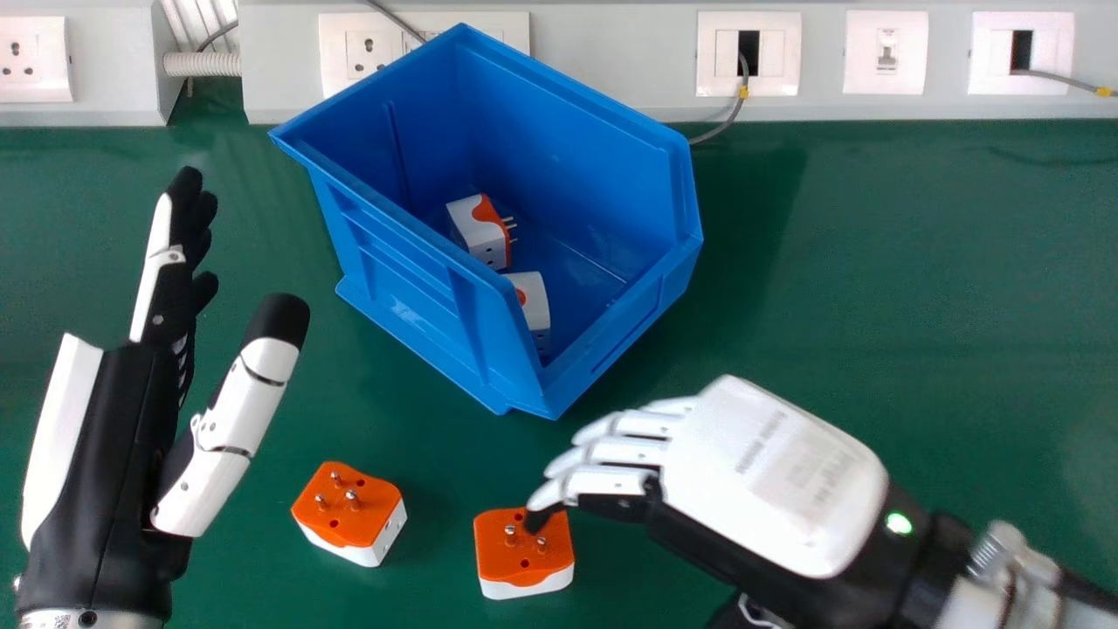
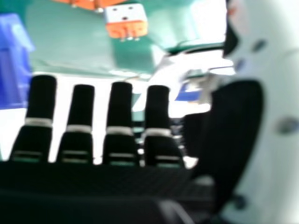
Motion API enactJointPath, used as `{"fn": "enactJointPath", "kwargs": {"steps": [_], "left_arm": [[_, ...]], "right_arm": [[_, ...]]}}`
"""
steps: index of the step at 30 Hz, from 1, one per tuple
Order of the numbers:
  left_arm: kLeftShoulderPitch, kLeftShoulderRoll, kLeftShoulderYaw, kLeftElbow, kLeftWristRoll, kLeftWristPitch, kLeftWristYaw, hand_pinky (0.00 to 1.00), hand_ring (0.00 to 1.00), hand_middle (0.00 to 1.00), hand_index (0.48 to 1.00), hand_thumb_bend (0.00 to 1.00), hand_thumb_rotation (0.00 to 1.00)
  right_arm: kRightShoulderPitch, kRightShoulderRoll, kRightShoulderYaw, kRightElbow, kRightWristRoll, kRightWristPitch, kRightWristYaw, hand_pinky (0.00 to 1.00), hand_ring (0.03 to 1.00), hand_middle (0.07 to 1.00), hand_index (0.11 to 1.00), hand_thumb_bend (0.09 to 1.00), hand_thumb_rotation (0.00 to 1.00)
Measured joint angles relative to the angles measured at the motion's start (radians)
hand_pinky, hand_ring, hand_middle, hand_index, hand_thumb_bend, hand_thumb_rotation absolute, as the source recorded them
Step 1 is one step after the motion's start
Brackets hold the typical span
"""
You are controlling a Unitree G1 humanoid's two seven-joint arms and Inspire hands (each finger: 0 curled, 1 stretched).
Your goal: Pick all objects and put in blue box
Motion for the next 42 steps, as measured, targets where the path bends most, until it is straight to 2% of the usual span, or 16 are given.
{"fn": "enactJointPath", "kwargs": {"steps": [5,6,9,11,16,22,31,40,42], "left_arm": [[-0.012,0.003,0.004,0.007,-0.002,0.000,-0.001,0.97,1.00,1.00,1.000,0.53,0.86],[-0.015,0.004,0.005,0.008,-0.002,0.001,-0.001,0.97,1.00,1.00,1.000,0.53,0.86],[-0.022,0.007,0.006,0.009,-0.003,0.001,-0.002,0.97,1.00,1.00,1.000,0.54,0.86],[-0.021,0.008,0.008,0.011,-0.003,0.003,-0.002,0.97,1.00,1.00,1.000,0.54,0.86],[-0.024,0.009,0.010,0.012,-0.003,0.010,-0.003,0.97,1.00,1.00,1.000,0.56,0.86],[-0.026,0.009,0.013,0.012,-0.004,0.011,-0.004,0.97,1.00,1.00,1.000,0.56,0.86],[-0.027,0.009,0.015,0.013,-0.005,0.011,-0.004,0.97,1.00,1.00,1.000,0.56,0.86],[-0.027,0.009,0.015,0.017,-0.005,0.011,-0.003,0.98,1.00,1.00,1.000,0.58,0.86],[-0.027,0.009,0.016,0.020,-0.005,0.011,-0.003,0.98,1.00,1.00,1.000,0.58,0.86]], "right_arm": [[-0.191,0.011,0.068,0.101,-0.023,-0.089,0.023,0.62,0.796,0.792,0.760,0.480,0.03],[-0.231,0.017,0.082,0.119,-0.035,-0.113,0.022,0.62,0.806,0.803,0.777,0.382,0.02],[-0.331,0.035,0.114,0.176,-0.073,-0.187,0.004,0.63,0.819,0.815,0.795,0.278,0.01],[-0.384,0.045,0.131,0.216,-0.108,-0.231,-0.012,0.63,0.825,0.822,0.803,0.254,0.01],[-0.535,0.081,0.180,0.312,-0.210,-0.334,-0.066,0.64,0.850,0.865,0.848,0.298,0.00],[-0.641,0.127,0.240,0.391,-0.290,-0.390,-0.106,0.66,0.882,0.905,0.878,0.457,0.00],[-0.718,0.129,0.313,0.464,-0.293,-0.439,-0.056,0.69,0.917,0.926,0.897,0.498,0.00],[-0.731,0.096,0.316,0.453,-0.285,-0.422,0.040,0.71,0.942,0.954,0.928,0.507,0.00],[-0.733,0.091,0.315,0.447,-0.286,-0.404,0.066,0.74,0.969,0.977,0.960,0.528,0.04]]}}
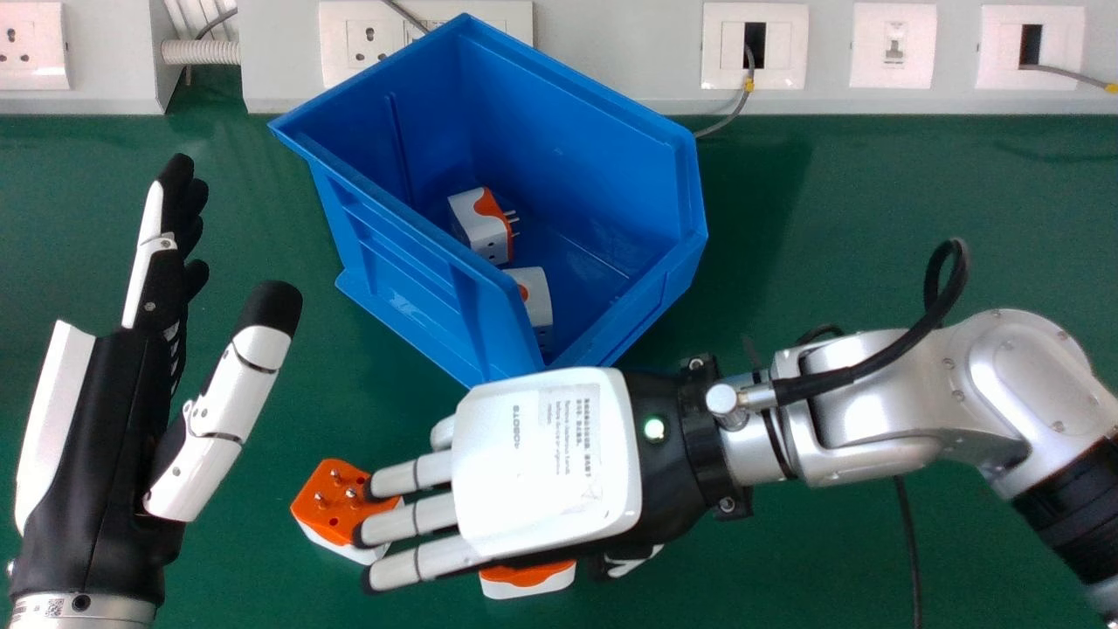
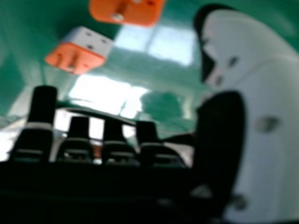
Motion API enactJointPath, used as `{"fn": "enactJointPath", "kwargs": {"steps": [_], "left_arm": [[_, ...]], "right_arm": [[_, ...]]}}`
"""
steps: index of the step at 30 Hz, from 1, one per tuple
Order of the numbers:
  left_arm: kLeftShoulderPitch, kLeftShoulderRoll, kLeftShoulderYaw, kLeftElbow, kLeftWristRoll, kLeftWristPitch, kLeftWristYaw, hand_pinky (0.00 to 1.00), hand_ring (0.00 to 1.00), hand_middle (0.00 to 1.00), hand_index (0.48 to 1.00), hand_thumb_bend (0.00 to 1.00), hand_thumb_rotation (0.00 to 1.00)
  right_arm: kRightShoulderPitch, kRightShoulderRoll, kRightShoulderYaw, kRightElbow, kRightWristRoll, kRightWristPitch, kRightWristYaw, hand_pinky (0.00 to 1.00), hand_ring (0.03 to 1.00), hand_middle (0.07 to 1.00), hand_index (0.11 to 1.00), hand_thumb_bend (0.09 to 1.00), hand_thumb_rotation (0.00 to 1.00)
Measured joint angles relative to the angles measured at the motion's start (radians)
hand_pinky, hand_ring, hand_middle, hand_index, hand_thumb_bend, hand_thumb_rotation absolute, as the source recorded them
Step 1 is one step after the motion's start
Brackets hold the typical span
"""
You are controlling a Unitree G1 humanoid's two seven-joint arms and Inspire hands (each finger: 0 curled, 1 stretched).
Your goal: Pick all objects and put in blue box
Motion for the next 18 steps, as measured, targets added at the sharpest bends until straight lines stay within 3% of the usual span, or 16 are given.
{"fn": "enactJointPath", "kwargs": {"steps": [5,9,18], "left_arm": [[-0.001,0.000,0.003,0.014,0.000,-0.001,0.000,0.98,1.00,1.00,1.000,0.59,0.86],[-0.001,0.001,0.009,0.016,0.000,-0.001,-0.001,0.98,1.00,1.00,1.000,0.60,0.86],[-0.001,0.002,0.011,0.015,-0.006,-0.001,-0.011,0.98,1.00,1.00,1.000,0.58,0.86]], "right_arm": [[-0.002,-0.007,-0.001,-0.030,0.001,0.044,0.052,0.76,0.988,0.993,0.973,0.559,0.12],[-0.002,-0.003,-0.002,-0.032,-0.012,0.082,0.057,0.72,0.949,0.958,0.917,0.605,0.15],[-0.004,0.035,0.036,0.072,-0.101,0.101,-0.069,0.63,0.845,0.864,0.809,0.668,0.12]]}}
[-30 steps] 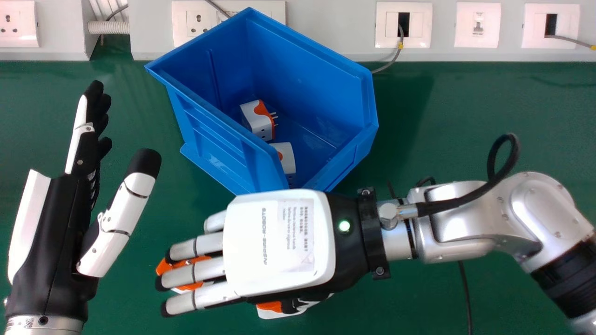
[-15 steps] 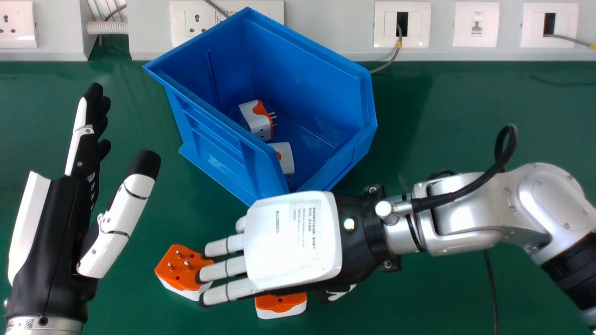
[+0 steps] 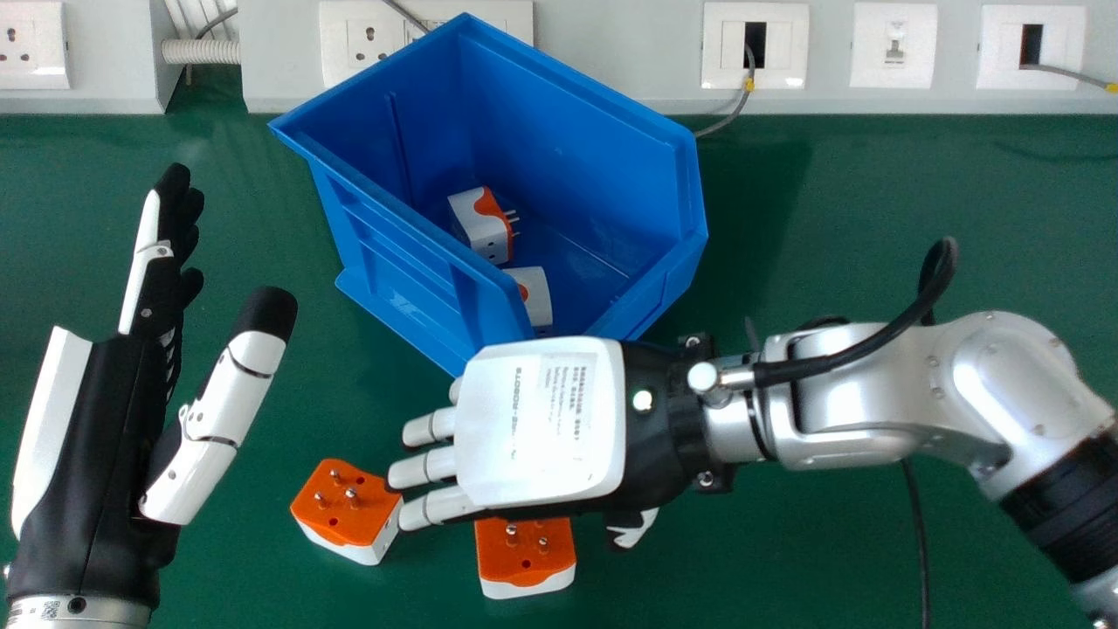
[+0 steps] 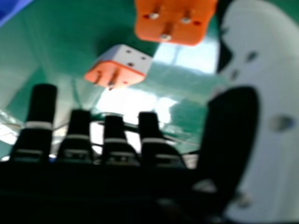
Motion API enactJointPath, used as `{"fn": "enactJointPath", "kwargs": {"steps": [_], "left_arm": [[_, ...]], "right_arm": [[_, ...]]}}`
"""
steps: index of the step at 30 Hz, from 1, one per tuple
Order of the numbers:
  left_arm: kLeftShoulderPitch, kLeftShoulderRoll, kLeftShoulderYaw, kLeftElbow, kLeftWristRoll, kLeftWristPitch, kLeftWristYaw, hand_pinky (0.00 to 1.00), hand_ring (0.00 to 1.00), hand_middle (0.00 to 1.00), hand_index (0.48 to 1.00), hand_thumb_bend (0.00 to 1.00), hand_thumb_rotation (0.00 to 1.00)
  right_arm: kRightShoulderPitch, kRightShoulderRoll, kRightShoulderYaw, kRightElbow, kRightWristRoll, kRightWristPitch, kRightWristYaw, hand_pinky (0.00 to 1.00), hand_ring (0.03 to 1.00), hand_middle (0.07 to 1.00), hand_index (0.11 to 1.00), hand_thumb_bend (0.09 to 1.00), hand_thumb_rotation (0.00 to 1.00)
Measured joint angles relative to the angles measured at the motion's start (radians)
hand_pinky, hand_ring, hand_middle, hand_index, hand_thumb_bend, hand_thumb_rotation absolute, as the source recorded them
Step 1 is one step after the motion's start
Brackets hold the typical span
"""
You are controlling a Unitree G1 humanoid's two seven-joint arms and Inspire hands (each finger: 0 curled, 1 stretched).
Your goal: Pick all objects and put in blue box
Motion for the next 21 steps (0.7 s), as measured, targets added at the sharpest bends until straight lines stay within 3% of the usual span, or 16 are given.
{"fn": "enactJointPath", "kwargs": {"steps": [6,15,21], "left_arm": [[0.001,-0.001,0.000,-0.005,-0.001,0.000,-0.001,0.98,1.00,1.00,1.000,0.55,0.86],[0.000,-0.001,0.002,-0.006,-0.002,0.000,-0.002,0.98,1.00,1.00,1.000,0.55,0.86],[-0.004,-0.002,0.002,-0.006,-0.002,0.000,-0.002,0.98,1.00,1.00,1.000,0.57,0.86]], "right_arm": [[0.000,0.031,0.037,0.078,-0.017,0.001,-0.044,0.60,0.794,0.800,0.743,0.683,0.09],[0.000,0.029,0.041,0.104,0.053,-0.021,-0.047,0.55,0.729,0.726,0.680,0.708,0.04],[0.000,0.038,0.052,0.136,0.052,-0.023,-0.051,0.52,0.689,0.695,0.640,0.728,0.01]]}}
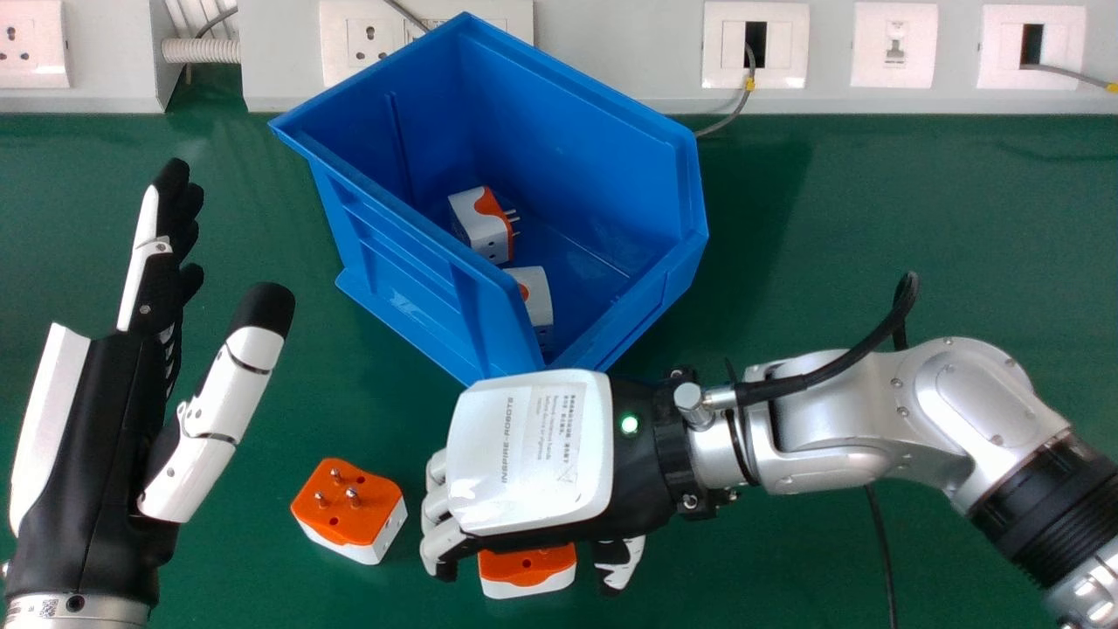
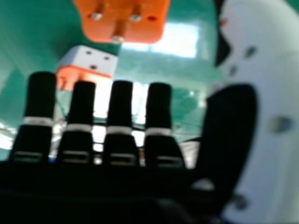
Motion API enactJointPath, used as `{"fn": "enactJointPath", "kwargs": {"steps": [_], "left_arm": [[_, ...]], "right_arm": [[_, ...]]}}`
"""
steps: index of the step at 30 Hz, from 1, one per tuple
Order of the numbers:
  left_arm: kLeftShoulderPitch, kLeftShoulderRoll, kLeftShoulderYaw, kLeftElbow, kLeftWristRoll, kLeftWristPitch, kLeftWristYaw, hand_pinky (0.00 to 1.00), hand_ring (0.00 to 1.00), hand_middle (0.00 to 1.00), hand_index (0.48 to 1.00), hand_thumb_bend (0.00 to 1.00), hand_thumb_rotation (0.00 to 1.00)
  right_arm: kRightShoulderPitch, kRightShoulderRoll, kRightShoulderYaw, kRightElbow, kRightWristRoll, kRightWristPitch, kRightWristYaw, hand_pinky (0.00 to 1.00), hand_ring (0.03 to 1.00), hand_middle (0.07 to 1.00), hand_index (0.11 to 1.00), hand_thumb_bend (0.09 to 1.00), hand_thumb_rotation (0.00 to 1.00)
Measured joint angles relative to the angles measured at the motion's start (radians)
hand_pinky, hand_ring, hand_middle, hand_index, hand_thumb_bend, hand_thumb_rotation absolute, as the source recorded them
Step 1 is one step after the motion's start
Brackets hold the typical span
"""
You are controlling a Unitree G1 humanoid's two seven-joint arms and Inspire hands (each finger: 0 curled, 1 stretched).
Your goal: Pick all objects and put in blue box
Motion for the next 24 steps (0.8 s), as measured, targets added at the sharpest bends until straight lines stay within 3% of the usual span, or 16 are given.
{"fn": "enactJointPath", "kwargs": {"steps": [24], "left_arm": [[-0.001,-0.002,0.000,-0.002,0.001,0.004,0.001,0.98,1.00,1.00,1.000,0.59,0.86]], "right_arm": [[-0.031,0.031,0.067,0.078,-0.092,0.042,-0.096,0.52,0.682,0.688,0.631,0.749,0.00]]}}
